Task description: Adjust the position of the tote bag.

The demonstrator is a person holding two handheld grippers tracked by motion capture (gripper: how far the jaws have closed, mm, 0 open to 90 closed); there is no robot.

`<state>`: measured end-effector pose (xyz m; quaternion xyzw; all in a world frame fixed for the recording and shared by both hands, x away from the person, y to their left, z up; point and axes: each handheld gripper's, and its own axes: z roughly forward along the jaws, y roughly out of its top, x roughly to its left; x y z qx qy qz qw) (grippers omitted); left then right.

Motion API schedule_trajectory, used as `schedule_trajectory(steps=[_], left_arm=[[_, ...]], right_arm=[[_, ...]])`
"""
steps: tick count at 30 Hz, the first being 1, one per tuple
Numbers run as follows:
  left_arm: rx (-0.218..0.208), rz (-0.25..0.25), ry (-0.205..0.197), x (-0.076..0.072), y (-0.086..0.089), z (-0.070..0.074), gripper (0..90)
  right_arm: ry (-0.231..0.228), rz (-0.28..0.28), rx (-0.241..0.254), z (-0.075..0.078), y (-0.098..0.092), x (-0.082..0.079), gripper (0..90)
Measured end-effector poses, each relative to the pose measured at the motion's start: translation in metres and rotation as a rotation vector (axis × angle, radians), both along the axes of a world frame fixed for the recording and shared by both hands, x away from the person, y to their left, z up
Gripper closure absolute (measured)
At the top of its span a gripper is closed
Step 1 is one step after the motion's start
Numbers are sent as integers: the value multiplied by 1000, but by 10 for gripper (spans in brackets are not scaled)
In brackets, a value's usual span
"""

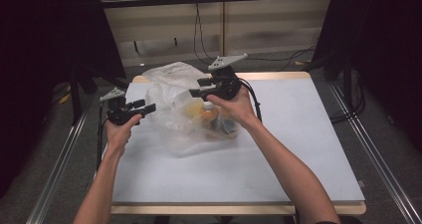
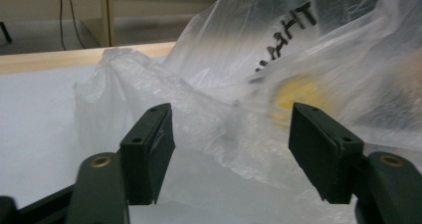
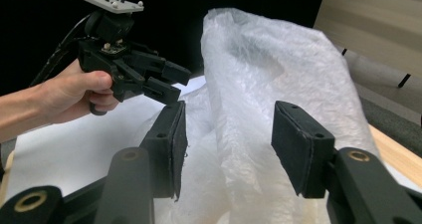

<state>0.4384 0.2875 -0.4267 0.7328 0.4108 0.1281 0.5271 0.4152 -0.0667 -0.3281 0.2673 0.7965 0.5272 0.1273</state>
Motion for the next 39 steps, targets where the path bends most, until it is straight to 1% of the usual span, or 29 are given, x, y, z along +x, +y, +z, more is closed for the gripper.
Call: schedule_trajectory(steps=[2, 3, 4, 5, 6, 7, 8, 9, 10, 12, 13, 15, 18, 19, 20, 21, 22, 23, 24, 25, 26, 27, 29, 30, 31, 34, 35, 38, 39], left_arm=[[-2, 1, 7, 2, 0, -2, 287], [0, 8, 8, 4, 0, -4, 268], [-2, 5, 17, 5, 0, -5, 244], [-1, 8, 21, 7, 0, -7, 234], [6, 15, 26, 8, -1, -9, 230], [4, 17, 26, 9, -1, -10, 210], [-5, 23, 31, 10, -2, -11, 210], [-2, 20, 28, 11, -1, -12, 207], [-8, 21, 31, 12, -2, -13, 207], [-21, 18, 33, 14, -4, -15, 204], [-15, 14, 42, 15, -4, -15, 203], [-3, 3, 60, 17, -8, -15, 187], [-12, -17, 54, 20, -15, -13, 194], [-14, -23, 50, 20, -17, -13, 278], [-10, -26, 49, 20, -20, -14, 278], [5, -22, 51, 20, -22, -15, 309], [7, -36, 60, 21, -22, -17, 359], [15, -37, 69, 22, -23, -19, 468], [19, -30, 78, 22, -23, -20, 514], [13, -44, 85, 23, -22, -21, 563], [9, -46, 85, 22, -22, -21, 712], [15, -42, 85, 22, -22, -21, 755], [9, -56, 85, 21, -23, -20, 860], [2, -61, 86, 21, -23, -19, 899], [7, -63, 82, 20, -23, -19, 900], [2, -61, 71, 17, -20, -14, 900], [-4, -57, 63, 16, -19, -11, 900], [-13, -68, 42, 13, -16, -4, 900], [-23, -69, 32, 11, -15, -1, 900]], right_arm=[[5, 4, -8, -3, 2, 1, 488], [2, 0, -12, -4, 2, 1, 510], [4, -3, -15, -5, 3, 2, 567], [6, -6, -19, -6, 3, 3, 594], [5, -17, -32, -7, 4, 4, 643], [12, -20, -40, -9, 5, 5, 718], [12, -20, -40, -9, 5, 5, 718], [11, -22, -48, -11, 4, 8, 818], [11, -22, -48, -11, 4, 8, 818], [18, -24, -38, -11, 3, 8, 881], [19, -24, -36, -11, 2, 9, 900], [22, -21, -28, -12, 0, 10, 900], [21, -21, -24, -11, -2, 9, 900], [22, -19, -16, -10, -3, 8, 900], [22, -19, -16, -10, -3, 8, 900], [22, -20, -15, -10, -3, 7, 900], [20, -18, -11, -9, -3, 7, 900], [19, -19, -10, -9, -3, 7, 900], [17, -18, -11, -9, -4, 6, 900], [17, -19, -10, -8, -4, 6, 900], [16, -19, -6, -8, -5, 6, 900], [15, -20, -5, -8, -5, 6, 900], [14, -21, -4, -7, -6, 6, 900], [14, -21, -3, -7, -6, 6, 900], [14, -22, 1, -7, -7, 6, 900], [13, -26, 8, -7, -9, 7, 900], [13, -30, 11, -7, -9, 6, 900], [10, -33, 13, -6, -11, 6, 900], [10, -34, 19, -6, -11, 7, 900]])
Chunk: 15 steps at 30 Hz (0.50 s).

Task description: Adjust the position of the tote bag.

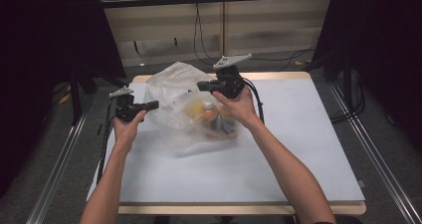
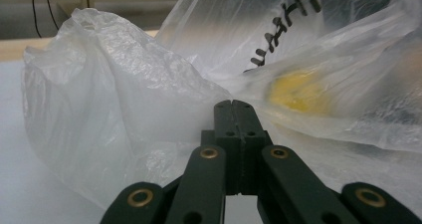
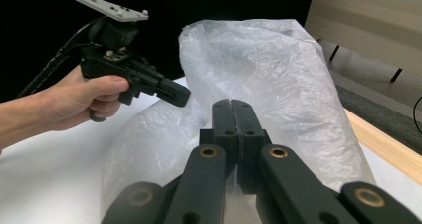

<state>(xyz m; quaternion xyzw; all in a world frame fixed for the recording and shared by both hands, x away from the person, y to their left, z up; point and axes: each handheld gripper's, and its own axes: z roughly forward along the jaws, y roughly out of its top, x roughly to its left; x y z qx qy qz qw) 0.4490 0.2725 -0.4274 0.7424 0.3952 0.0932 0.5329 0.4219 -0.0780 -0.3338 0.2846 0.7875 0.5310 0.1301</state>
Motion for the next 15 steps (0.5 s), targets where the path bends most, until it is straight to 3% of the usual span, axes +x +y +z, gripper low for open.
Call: schedule_trajectory(steps=[7, 13, 15], left_arm=[[-14, -11, -67, -13, 2, 15, 900], [-93, -28, -142, -27, 5, 33, 900], [-96, -27, -156, -30, 6, 36, 900]], right_arm=[[-7, -17, 31, 3, -7, 1, 900], [-17, -38, 56, 7, -19, -1, 900], [-22, -46, 58, 9, -24, -3, 900]])
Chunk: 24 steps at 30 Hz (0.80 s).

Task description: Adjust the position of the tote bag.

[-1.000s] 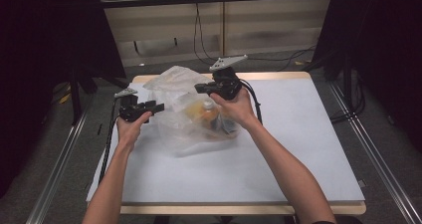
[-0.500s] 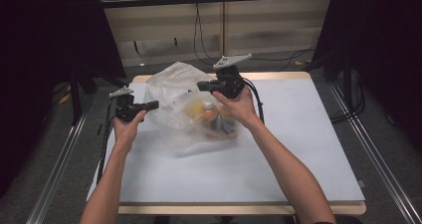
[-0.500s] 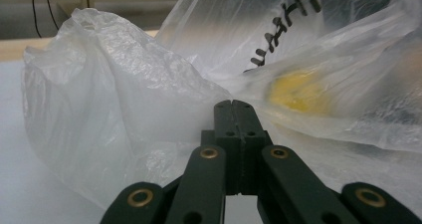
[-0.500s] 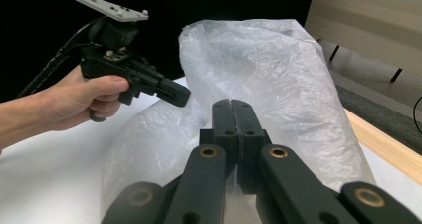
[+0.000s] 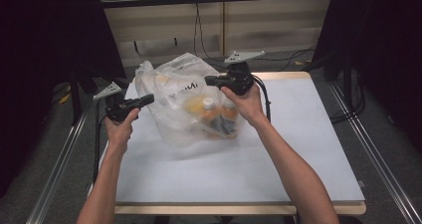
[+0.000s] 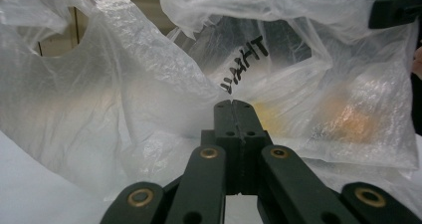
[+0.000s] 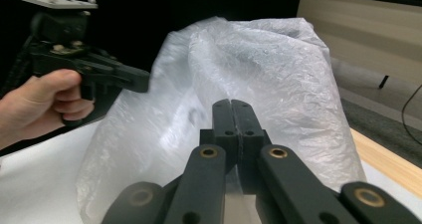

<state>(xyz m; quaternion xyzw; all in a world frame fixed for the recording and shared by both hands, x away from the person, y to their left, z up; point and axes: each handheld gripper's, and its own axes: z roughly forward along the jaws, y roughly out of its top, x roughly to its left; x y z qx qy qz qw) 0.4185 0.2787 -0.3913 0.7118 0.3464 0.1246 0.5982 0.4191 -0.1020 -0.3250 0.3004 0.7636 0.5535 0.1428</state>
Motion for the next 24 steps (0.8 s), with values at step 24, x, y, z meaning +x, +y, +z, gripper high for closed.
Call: schedule_trajectory(steps=[24], left_arm=[[-8, -54, -149, -32, -7, 42, 900]], right_arm=[[-37, -91, 97, 3, -48, -16, 900]])
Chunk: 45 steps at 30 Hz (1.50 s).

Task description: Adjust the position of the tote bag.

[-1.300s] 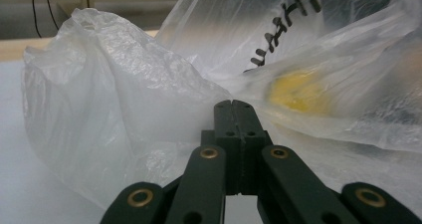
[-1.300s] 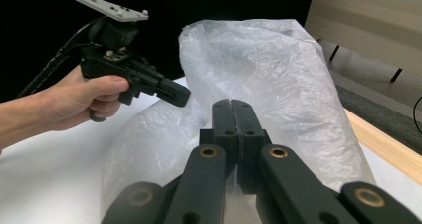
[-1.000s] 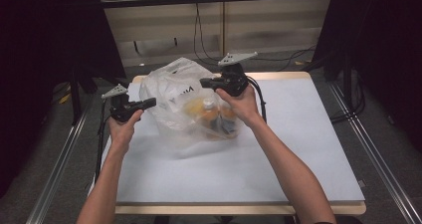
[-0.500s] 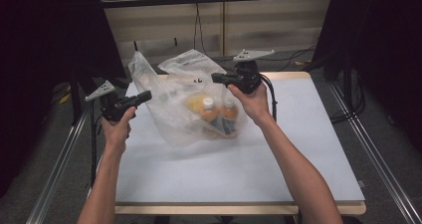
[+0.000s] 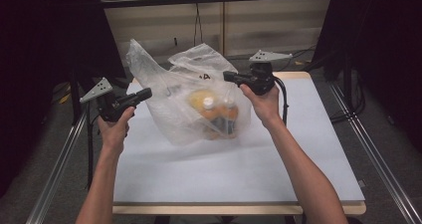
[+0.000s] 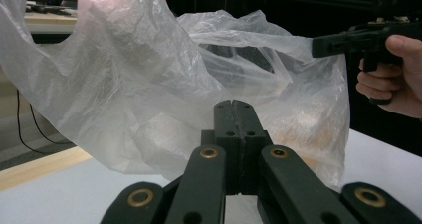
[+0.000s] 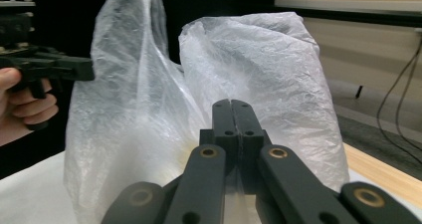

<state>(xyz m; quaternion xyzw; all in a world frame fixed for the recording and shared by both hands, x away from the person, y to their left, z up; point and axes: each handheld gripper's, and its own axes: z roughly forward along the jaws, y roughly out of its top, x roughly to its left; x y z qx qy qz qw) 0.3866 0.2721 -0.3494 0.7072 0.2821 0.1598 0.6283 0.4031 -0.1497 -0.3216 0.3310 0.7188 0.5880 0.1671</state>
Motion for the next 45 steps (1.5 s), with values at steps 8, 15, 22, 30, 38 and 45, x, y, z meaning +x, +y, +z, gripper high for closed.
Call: schedule_trajectory(steps=[8, 15, 22, 30, 38, 45], left_arm=[[19, -33, -43, -10, -9, 10, 900], [23, -51, -66, -14, -14, 17, 900], [29, -63, -84, -17, -21, 23, 900], [27, -71, -92, -18, -24, 25, 900], [24, -75, -90, -16, -27, 26, 900], [44, -66, -81, -17, -26, 27, 900]], right_arm=[[-12, -35, 47, 1, -25, -11, 900], [-19, -68, 71, -6, -48, -23, 900], [-19, -79, 64, -10, -66, -35, 900], [-35, -108, 59, -7, -81, -48, 895], [-61, -134, 71, 1, -96, -59, 900], [-79, -152, 74, 8, -112, -67, 900]])
